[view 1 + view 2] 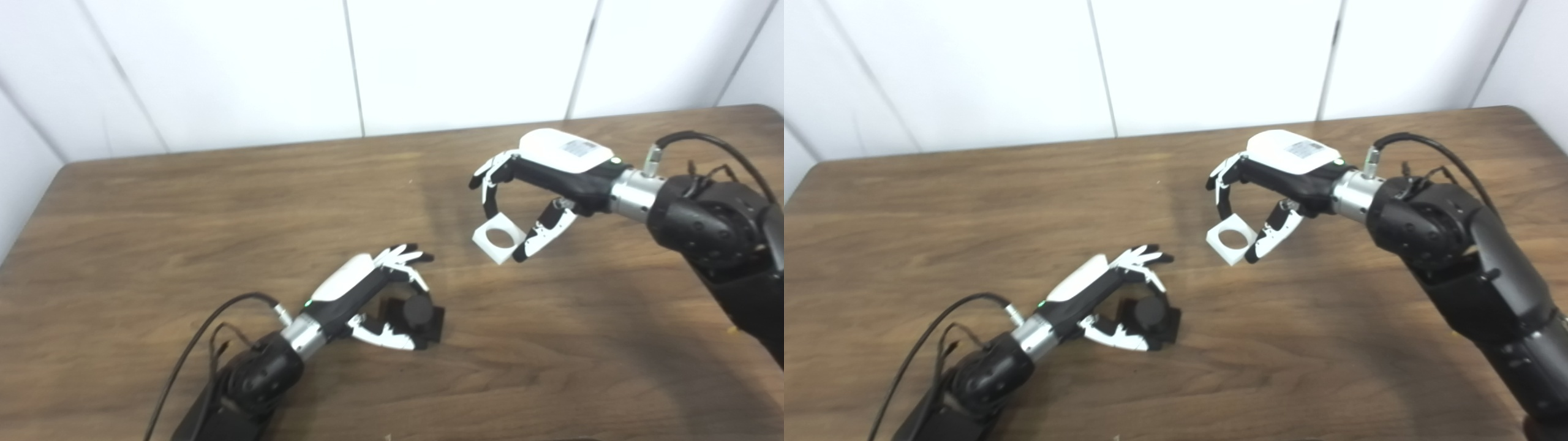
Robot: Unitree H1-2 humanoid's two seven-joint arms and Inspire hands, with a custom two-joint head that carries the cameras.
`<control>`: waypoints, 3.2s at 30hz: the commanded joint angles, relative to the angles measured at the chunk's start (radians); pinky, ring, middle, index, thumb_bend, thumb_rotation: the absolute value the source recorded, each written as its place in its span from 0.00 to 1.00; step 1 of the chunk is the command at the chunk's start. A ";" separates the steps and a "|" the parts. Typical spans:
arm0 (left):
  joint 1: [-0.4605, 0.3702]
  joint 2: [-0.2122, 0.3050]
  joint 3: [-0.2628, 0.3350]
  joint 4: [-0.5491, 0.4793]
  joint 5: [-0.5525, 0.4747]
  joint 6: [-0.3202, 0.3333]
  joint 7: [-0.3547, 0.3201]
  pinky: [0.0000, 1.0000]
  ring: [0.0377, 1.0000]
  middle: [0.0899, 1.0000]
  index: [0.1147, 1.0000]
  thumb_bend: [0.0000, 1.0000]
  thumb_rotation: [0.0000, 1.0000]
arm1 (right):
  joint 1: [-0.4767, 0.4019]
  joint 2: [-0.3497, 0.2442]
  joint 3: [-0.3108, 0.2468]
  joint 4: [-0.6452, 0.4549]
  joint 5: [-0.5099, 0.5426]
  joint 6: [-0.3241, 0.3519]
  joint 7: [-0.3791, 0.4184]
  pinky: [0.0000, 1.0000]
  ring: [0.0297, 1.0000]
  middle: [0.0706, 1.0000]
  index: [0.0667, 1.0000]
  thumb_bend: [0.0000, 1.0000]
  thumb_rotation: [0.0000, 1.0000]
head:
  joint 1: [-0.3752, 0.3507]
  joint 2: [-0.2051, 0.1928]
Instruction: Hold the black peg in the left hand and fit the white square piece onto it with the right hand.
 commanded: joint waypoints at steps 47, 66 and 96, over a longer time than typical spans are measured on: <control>0.020 -0.026 -0.062 0.035 0.092 0.080 -0.030 1.00 1.00 0.92 0.42 0.52 0.07 | 0.036 0.183 0.051 -0.077 0.054 0.010 0.045 0.71 0.84 0.77 0.44 0.52 0.14 | 0.006 0.031; 0.031 -0.021 -0.066 0.014 0.088 0.097 -0.039 1.00 1.00 0.92 0.42 0.52 0.07 | 0.032 0.193 0.051 -0.007 0.038 0.008 0.042 0.73 0.85 0.77 0.44 0.52 0.14 | 0.011 0.040; 0.039 -0.025 -0.078 -0.006 0.092 0.114 -0.039 1.00 1.00 0.92 0.42 0.52 0.07 | 0.039 0.192 0.058 0.047 0.028 0.014 0.041 0.72 0.83 0.76 0.44 0.52 0.14 | 0.019 0.064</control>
